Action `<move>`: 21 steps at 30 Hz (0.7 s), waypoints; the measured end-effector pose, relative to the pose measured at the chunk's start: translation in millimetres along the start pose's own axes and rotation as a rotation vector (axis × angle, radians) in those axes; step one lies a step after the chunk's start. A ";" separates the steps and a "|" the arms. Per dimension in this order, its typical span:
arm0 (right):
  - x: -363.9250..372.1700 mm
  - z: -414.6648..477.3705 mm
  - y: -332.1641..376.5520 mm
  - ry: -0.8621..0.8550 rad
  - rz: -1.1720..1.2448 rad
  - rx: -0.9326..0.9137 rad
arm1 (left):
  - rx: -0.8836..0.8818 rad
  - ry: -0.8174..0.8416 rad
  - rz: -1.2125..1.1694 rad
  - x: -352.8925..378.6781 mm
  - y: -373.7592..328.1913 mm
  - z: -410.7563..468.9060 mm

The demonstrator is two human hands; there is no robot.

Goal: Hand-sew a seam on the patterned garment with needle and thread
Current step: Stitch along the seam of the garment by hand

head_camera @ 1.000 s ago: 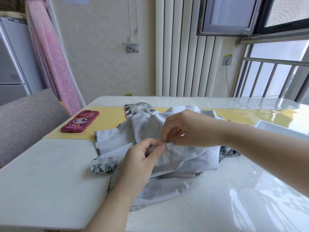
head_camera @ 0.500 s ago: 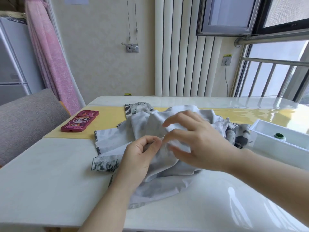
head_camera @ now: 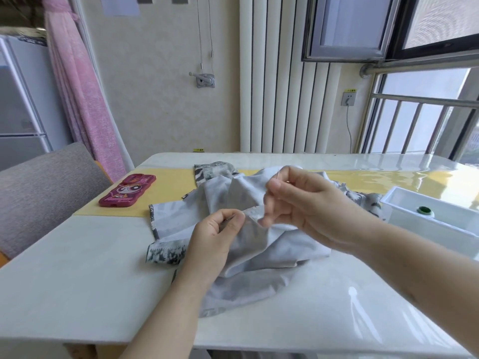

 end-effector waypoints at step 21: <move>4.5 -1.2 -33.9 -0.385 -1.136 -0.074 | 0.073 -0.010 0.011 0.3 -3.7 -1.8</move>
Point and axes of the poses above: each hand's wrist, its own z-axis towards the middle knuckle, its own x-axis out of the palm, y = z × x, the point moved 4 cm from there along z, towards the middle knuckle, and after that the axes turned 3 degrees about y, right-handed, at the moved point
